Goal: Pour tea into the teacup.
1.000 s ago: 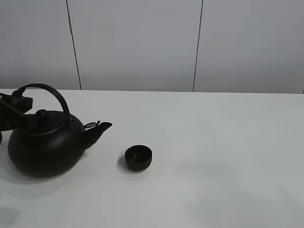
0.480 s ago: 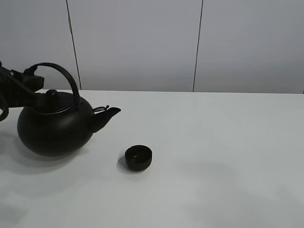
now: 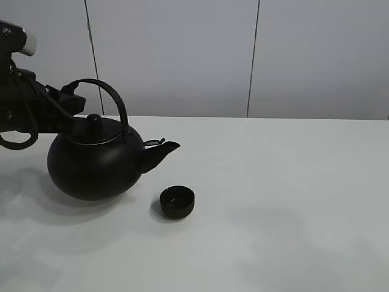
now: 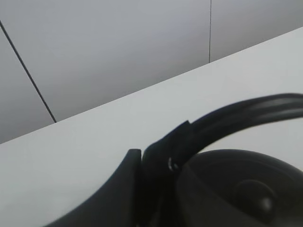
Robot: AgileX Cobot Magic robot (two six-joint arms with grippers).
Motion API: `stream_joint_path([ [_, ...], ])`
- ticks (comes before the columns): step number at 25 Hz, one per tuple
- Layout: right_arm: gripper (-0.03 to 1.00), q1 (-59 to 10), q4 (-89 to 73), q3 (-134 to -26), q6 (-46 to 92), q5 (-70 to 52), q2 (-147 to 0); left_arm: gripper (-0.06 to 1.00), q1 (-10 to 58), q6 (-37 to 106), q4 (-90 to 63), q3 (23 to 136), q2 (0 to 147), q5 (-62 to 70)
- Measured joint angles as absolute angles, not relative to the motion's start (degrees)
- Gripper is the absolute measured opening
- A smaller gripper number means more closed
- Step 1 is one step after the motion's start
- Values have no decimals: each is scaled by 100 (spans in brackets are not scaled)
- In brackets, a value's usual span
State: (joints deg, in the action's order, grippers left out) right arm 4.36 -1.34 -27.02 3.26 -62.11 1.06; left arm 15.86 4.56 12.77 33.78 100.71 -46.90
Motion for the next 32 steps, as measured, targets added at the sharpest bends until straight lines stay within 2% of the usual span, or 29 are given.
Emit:
stream_joint_path([
  [32, 57, 436, -134, -2702, 326, -6204, 106, 11, 1586, 468, 1442, 3384, 10071, -4665],
])
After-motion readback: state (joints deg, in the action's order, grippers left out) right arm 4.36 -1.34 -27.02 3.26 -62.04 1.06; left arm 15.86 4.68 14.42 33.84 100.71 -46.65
